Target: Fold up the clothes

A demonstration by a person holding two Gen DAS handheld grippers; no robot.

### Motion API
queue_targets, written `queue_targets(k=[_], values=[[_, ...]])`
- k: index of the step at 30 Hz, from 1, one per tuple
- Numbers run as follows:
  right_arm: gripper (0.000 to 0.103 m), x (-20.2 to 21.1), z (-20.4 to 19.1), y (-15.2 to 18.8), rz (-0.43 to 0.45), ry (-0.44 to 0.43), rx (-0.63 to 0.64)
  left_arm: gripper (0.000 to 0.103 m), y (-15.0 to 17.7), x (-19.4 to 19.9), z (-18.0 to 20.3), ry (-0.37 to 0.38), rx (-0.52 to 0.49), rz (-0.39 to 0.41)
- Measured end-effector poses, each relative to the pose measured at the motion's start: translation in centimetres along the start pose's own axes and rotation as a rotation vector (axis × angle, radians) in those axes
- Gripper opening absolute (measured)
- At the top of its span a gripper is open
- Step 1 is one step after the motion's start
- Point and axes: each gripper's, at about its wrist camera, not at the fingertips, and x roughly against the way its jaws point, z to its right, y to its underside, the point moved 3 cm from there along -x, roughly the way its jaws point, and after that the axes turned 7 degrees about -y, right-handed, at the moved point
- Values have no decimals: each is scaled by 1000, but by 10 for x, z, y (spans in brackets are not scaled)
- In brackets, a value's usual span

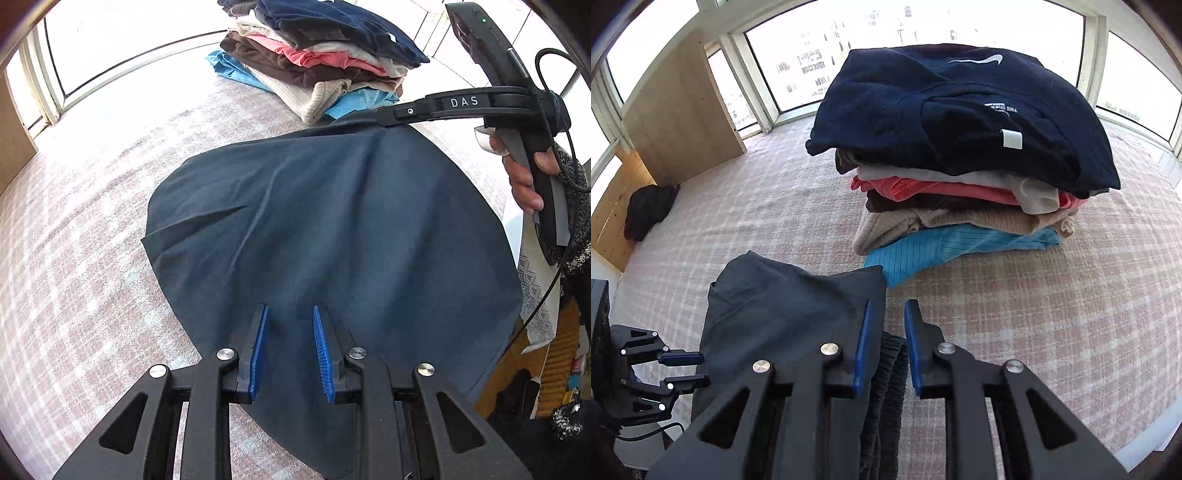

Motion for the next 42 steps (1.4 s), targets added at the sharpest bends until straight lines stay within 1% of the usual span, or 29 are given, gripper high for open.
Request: queue_targets(k=[2, 4, 5, 8, 9, 11, 12, 13, 14, 15, 16, 17, 18, 20, 23, 25, 26, 28, 29, 32, 35, 36, 38, 40, 42], values=[[18, 13, -22, 22, -27, -96, 28, 23, 14, 14, -1, -9, -19, 9], [18, 6, -40, 45, -77, -120, 60, 23, 30, 20, 3, 5, -27, -14], [18, -3, -42, 53, -103, -108, 71, 23, 39, 23, 5, 12, -30, -26], [18, -39, -38, 75, -183, -35, 98, 23, 64, 23, 19, 58, -49, -62], [18, -49, -33, 79, -200, -19, 89, 23, 73, 22, 25, 71, -62, -77], [13, -56, -21, 78, -206, -35, 37, 22, 90, 19, 37, 93, -85, -106], [13, -55, -18, 75, -207, -48, 17, 21, 97, 23, 42, 106, -99, -112], [13, -52, -18, 73, -202, -43, 18, 22, 104, 26, 47, 120, -115, -117], [13, -48, -22, 70, -192, -21, 37, 28, 108, 33, 49, 93, -147, -110], [13, -43, -27, 68, -184, -1, 64, 26, 111, 40, 48, 51, -168, -93], [14, -39, -35, 66, -179, 10, 90, 26, 112, 46, 43, 40, -158, -83], [16, -36, -43, 65, -177, 3, 107, 26, 113, 52, 38, 32, -143, -74], [16, -33, -53, 65, -178, -13, 121, 26, 115, 57, 33, 48, -121, -61], [16, -32, -71, 67, -194, -44, 153, 26, 119, 59, 26, 55, -100, -48], [16, -40, -91, 75, -225, -60, 206, 26, 125, 52, 25, 53, -113, -50], [16, -47, -96, 78, -247, -53, 215, 26, 125, 43, 26, 50, -122, -51], [16, -50, -95, 79, -260, -52, 206, 26, 124, 40, 27, 59, -119, -45], [16, -53, -92, 78, -281, -62, 173, 26, 120, 35, 30, 105, -109, -34], [16, -52, -95, 76, -283, -72, 171, 24, 118, 34, 32, 127, -105, -33], [16, -51, -117, 66, -264, -99, 227, 24, 119, 42, 29, 138, -73, -29], [18, -66, -146, 59, -270, -143, 294, 24, 127, 51, 24, 164, -23, -43], [18, -76, -155, 59, -282, -137, 320, 24, 131, 53, 21, 177, -3, -51], [18, -93, -165, 59, -309, -128, 352, 24, 134, 49, 21, 175, 22, -66], [18, -107, -170, 60, -340, -127, 370, 24, 133, 44, 21, 169, 43, -69], [18, -117, -171, 62, -361, -110, 381, 24, 130, 43, 24, 185, 55, -53]])
